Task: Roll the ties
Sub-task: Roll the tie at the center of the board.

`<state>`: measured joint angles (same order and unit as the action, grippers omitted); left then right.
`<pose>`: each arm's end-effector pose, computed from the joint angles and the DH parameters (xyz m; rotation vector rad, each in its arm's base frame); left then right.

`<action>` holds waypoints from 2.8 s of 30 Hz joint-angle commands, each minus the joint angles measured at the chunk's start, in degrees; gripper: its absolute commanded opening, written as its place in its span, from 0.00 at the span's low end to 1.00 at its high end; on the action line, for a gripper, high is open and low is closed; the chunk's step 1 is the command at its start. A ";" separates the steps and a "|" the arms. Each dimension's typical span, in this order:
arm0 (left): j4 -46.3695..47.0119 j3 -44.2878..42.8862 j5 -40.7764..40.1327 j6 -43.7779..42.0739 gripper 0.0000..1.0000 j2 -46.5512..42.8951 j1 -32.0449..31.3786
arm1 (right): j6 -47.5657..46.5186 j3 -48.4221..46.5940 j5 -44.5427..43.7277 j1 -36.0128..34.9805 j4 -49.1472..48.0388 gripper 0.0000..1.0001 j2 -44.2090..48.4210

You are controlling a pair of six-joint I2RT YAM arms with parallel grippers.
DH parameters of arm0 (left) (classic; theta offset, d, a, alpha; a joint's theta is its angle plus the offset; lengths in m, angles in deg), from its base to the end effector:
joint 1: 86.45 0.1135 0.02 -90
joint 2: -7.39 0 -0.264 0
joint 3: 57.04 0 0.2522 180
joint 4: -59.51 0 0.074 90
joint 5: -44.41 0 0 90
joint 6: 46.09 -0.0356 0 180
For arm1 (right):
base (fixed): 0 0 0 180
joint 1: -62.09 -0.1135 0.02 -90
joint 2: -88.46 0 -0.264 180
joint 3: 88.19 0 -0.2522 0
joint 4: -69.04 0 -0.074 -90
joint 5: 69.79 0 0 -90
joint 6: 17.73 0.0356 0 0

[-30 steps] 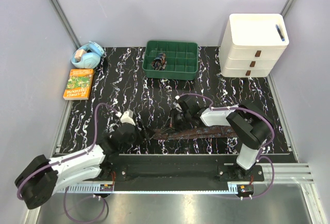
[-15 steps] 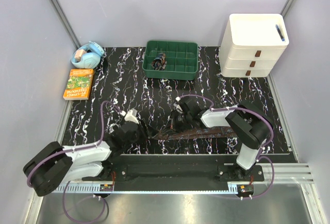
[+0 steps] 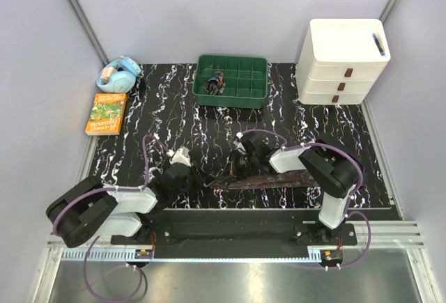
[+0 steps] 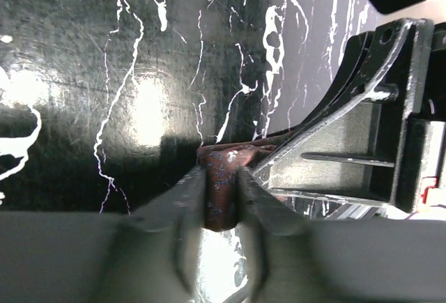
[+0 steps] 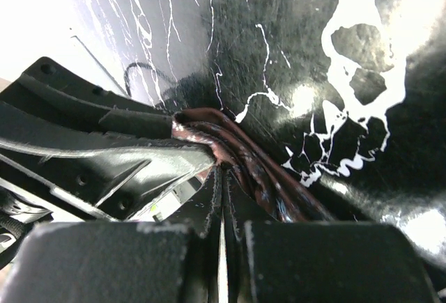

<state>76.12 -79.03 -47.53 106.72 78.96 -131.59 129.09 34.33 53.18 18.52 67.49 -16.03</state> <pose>0.1363 -0.1352 0.1123 -0.3808 2.3095 -1.0051 0.2264 0.2421 0.1106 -0.0137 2.7542 1.3782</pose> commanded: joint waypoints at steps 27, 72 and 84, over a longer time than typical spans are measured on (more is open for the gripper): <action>-62.63 -25.07 -22.94 -20.52 0.00 -13.31 -0.21 | -5.93 -3.30 -4.85 2.17 14.25 0.24 12.11; -99.45 -73.24 -51.51 -11.30 0.00 46.29 -31.76 | -12.26 7.69 0.51 24.14 21.99 0.22 25.30; -91.83 -71.14 -43.87 -12.26 0.00 47.79 -32.90 | -14.63 5.05 -0.01 27.93 26.65 0.23 25.91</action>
<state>-21.45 -150.59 -96.58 94.83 126.98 -164.07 116.26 41.65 52.42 45.58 92.56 8.54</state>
